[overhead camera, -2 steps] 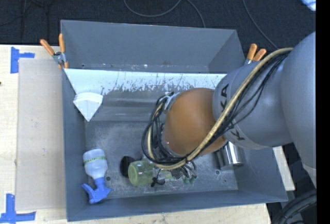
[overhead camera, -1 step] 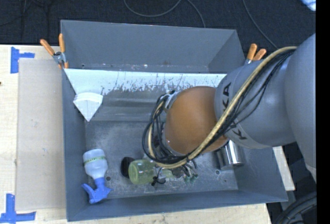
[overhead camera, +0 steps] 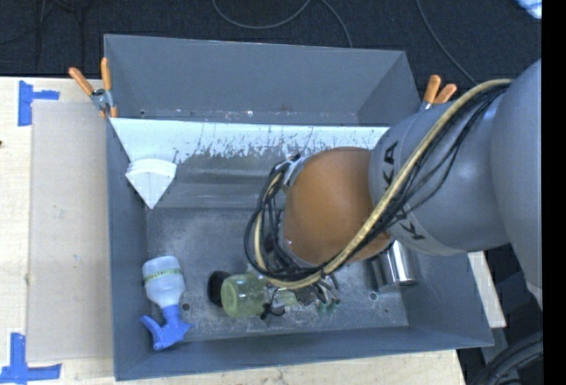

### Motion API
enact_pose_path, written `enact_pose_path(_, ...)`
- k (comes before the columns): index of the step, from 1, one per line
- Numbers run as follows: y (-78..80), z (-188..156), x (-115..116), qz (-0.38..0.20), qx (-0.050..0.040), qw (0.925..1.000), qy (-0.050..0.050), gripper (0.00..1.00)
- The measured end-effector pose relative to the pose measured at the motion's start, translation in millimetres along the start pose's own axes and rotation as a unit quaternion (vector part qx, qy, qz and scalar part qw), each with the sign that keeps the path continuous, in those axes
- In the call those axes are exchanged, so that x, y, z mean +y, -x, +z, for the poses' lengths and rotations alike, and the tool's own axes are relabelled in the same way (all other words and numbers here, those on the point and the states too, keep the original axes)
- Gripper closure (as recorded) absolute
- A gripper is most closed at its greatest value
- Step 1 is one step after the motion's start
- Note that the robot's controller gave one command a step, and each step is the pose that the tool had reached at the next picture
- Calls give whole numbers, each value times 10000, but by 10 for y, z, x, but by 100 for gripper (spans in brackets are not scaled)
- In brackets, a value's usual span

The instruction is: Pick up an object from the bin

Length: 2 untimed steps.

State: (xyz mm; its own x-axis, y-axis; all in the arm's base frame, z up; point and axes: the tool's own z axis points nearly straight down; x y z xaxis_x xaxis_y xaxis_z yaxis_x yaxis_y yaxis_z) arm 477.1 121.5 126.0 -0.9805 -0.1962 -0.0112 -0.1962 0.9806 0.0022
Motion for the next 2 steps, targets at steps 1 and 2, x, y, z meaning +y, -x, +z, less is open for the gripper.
enact_pose_path(1, -1, -37, 0, 6, 1, 10000, 1, 100)
enact_pose_path(2, -15, -127, 2, 8, 36, 10000, -1, 100)
